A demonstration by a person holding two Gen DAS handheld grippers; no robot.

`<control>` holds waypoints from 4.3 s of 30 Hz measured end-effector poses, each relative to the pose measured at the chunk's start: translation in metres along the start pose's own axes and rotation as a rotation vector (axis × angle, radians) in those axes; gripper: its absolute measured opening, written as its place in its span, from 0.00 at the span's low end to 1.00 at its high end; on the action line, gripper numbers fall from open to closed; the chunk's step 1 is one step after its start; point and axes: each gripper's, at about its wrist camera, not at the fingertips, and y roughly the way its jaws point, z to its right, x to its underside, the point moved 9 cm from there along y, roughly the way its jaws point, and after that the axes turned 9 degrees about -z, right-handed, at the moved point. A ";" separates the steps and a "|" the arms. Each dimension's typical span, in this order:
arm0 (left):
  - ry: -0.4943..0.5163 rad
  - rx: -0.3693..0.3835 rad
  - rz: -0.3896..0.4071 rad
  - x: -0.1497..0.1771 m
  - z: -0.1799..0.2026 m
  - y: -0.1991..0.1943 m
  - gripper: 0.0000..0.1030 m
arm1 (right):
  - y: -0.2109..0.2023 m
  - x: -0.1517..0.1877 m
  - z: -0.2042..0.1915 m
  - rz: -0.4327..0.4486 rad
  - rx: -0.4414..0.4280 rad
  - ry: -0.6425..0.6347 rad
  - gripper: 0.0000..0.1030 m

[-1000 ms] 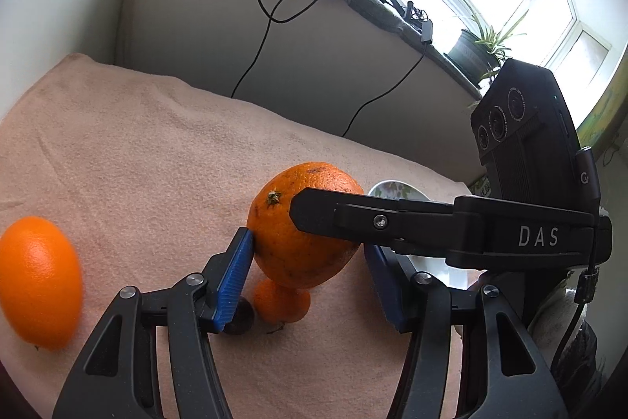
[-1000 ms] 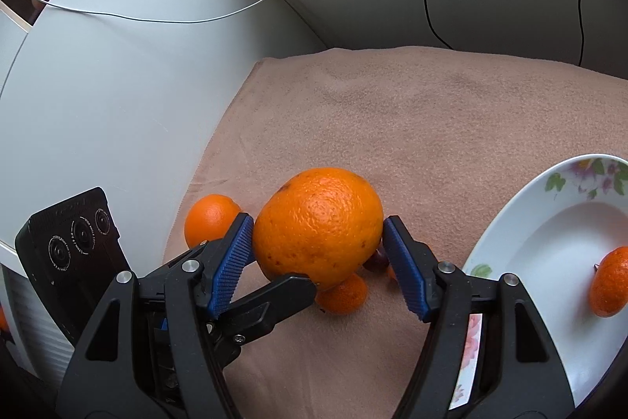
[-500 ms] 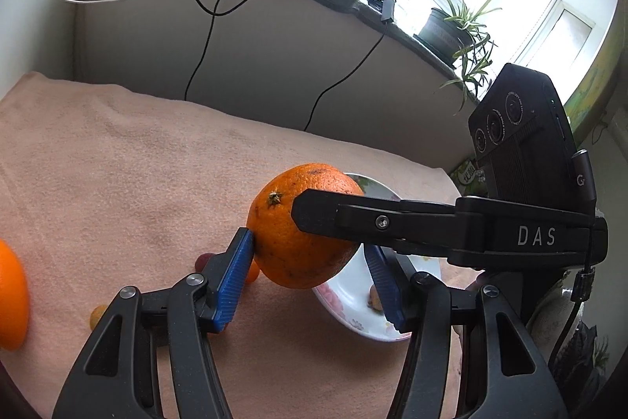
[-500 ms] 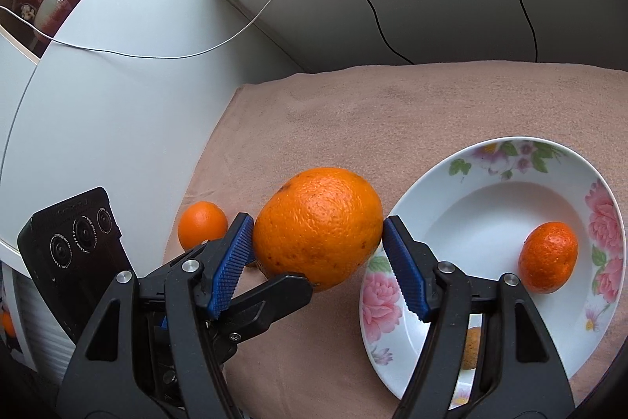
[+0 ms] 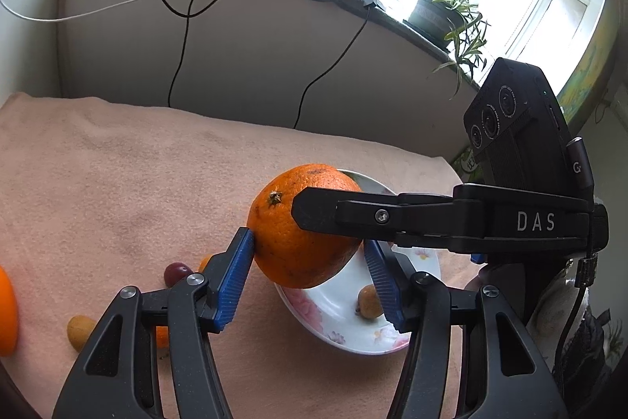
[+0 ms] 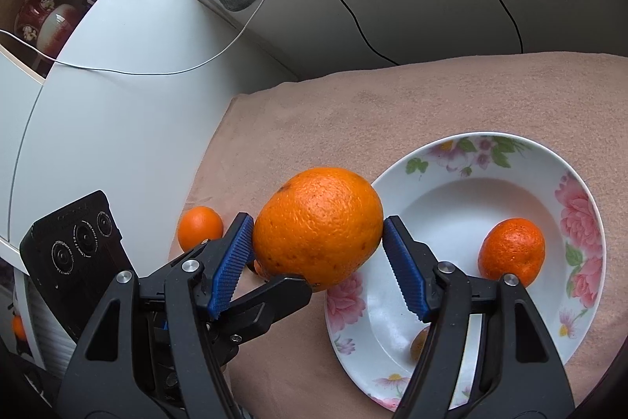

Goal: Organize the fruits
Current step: 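Carry the large orange onto the white plate and open the right tool, then move the right tool to the other large orange and close on it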

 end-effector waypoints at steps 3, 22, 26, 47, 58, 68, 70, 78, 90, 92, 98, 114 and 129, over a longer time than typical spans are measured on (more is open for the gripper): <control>0.004 0.001 -0.009 0.000 0.003 0.005 0.56 | 0.000 0.001 0.004 -0.004 0.011 -0.008 0.69; 0.055 -0.009 -0.007 0.014 0.017 -0.010 0.55 | -0.046 0.000 0.023 0.125 0.122 0.004 0.81; 0.054 -0.021 -0.006 0.019 0.015 -0.014 0.57 | -0.051 0.007 0.016 0.143 0.150 -0.024 0.81; 0.062 -0.127 0.064 0.041 -0.002 -0.060 0.69 | -0.057 0.037 -0.018 0.214 0.279 -0.116 0.82; -0.009 -0.206 0.100 0.058 -0.051 -0.093 0.75 | -0.033 0.036 -0.055 0.219 0.256 -0.201 0.87; -0.118 -0.284 0.129 0.073 -0.118 -0.124 0.76 | 0.010 0.024 -0.092 0.143 0.241 -0.257 1.00; -0.137 -0.292 0.127 0.076 -0.130 -0.128 0.76 | 0.020 0.023 -0.097 0.113 0.243 -0.261 1.00; -0.203 -0.289 0.131 0.081 -0.164 -0.135 0.76 | 0.060 0.017 -0.120 0.039 0.205 -0.271 1.00; -0.268 -0.225 0.113 0.082 -0.192 -0.124 0.75 | 0.118 0.012 -0.145 -0.066 0.104 -0.242 1.00; -0.275 -0.219 0.111 0.082 -0.195 -0.123 0.74 | 0.127 0.012 -0.148 -0.081 0.094 -0.240 1.00; -0.278 -0.206 0.106 0.082 -0.198 -0.119 0.73 | 0.153 0.010 -0.154 -0.129 0.060 -0.221 0.97; -0.292 -0.181 0.085 0.086 -0.205 -0.109 0.71 | 0.196 0.017 -0.173 -0.219 0.019 -0.216 0.91; -0.298 -0.163 0.065 0.087 -0.207 -0.105 0.59 | 0.223 0.024 -0.175 -0.273 -0.014 -0.197 0.71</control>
